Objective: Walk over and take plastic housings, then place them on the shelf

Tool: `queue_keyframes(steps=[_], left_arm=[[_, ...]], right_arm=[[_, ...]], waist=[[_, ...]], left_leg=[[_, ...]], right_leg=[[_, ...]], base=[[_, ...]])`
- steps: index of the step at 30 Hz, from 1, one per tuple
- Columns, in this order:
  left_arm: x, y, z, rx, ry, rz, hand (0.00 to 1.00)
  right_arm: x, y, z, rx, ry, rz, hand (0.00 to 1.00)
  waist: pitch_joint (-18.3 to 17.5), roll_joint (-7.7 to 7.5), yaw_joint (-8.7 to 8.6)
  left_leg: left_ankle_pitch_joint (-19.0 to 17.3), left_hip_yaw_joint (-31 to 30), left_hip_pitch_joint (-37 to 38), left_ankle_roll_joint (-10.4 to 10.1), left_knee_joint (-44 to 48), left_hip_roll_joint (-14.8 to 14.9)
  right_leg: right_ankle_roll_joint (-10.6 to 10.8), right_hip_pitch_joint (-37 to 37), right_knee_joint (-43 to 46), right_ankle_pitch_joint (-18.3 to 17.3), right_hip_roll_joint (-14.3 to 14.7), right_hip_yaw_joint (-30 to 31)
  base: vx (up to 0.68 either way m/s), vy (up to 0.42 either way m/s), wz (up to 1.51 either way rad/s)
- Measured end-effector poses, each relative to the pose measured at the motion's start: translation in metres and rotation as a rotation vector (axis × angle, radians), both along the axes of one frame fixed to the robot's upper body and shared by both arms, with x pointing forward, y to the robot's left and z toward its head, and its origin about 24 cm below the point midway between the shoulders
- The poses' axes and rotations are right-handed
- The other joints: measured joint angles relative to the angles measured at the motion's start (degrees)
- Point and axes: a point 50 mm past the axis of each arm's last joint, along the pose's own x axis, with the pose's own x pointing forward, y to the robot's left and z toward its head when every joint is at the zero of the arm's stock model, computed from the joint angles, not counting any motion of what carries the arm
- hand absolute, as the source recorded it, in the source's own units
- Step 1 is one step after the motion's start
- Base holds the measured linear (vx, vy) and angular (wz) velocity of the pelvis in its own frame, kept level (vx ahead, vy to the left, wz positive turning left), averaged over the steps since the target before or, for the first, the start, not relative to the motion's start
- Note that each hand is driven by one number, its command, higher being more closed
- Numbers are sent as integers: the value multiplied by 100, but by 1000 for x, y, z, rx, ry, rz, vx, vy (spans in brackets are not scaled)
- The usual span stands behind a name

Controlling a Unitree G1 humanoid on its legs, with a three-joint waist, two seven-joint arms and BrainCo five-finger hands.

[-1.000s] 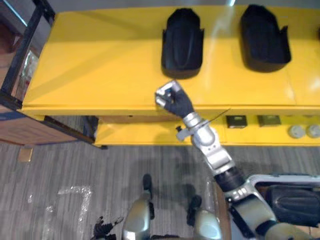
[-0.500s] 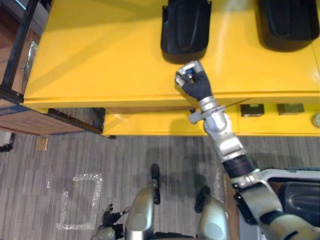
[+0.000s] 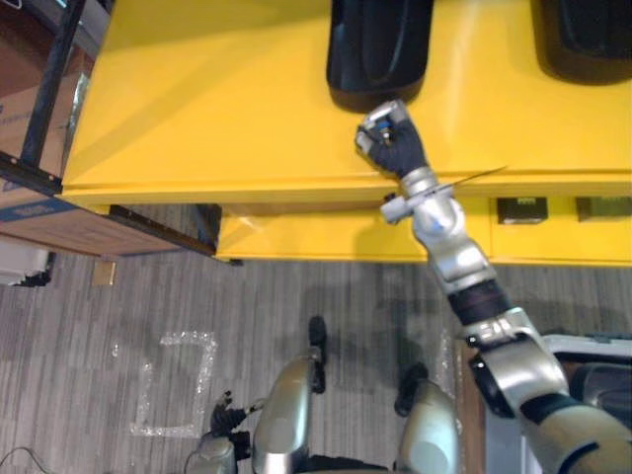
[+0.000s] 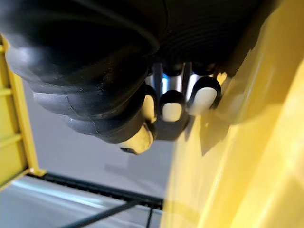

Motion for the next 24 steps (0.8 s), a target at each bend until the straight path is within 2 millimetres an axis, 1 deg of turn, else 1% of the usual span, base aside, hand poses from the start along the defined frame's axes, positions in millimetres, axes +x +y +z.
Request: queue_keyframes(steps=[1, 3, 5, 10, 13, 17, 24], left_arm=[[0, 0, 0, 0, 1, 0, 0], [0, -1, 0, -1, 0, -5, 0], [1, -1, 1, -2, -4, -8, 0], [3, -2, 2, -2, -11, -9, 0], [5, -2, 3, -3, -22, -10, 0], [5, -2, 3, -5, -11, -11, 0], [5, -2, 3, -6, -4, -13, 0]], right_arm=[[1, -1, 2, -9, -4, -11, 100], [2, -1, 3, -18, -1, -22, 100], [3, 2, 3, -43, 5, -30, 100], [6, 2, 4, -52, 34, -70, 100], [8, 2, 9, -51, 43, -91, 100], [10, 1, 11, -36, 46, -125, 100], [15, -2, 15, -24, 61, -171, 100]], waist=[[0, 0, 18], [-2, 3, 107], [-2, 3, 140], [-6, 8, 149], [-10, 14, 151], [-10, 15, 240], [-11, 15, 259]], left_leg=[[-25, -18, -45, -2, 65, 11], [-41, -17, -46, -2, 84, 13], [-75, -21, -61, 1, 153, 11], [-147, -62, -90, -1, 288, 25], [-193, -168, -208, -4, 429, 82], [-201, -166, -221, -4, 453, 94], [-199, -168, -204, -3, 450, 94]], right_leg=[[3, -3, 23, -9, 0, -25], [4, -3, 38, -10, -5, -24], [3, 15, 37, -11, 2, -26], [4, 117, -28, -9, 43, -81], [-16, 125, -51, -19, 85, -150], [-14, 125, -50, -15, 90, -152], [-7, 146, -45, -10, 89, -154]], base=[[-11, 1, 9], [-2, -1, 2], [0, 0, 0], [-6, 4, 2], [-27, 12, 9], [0, 0, 0], [0, 0, 0]])
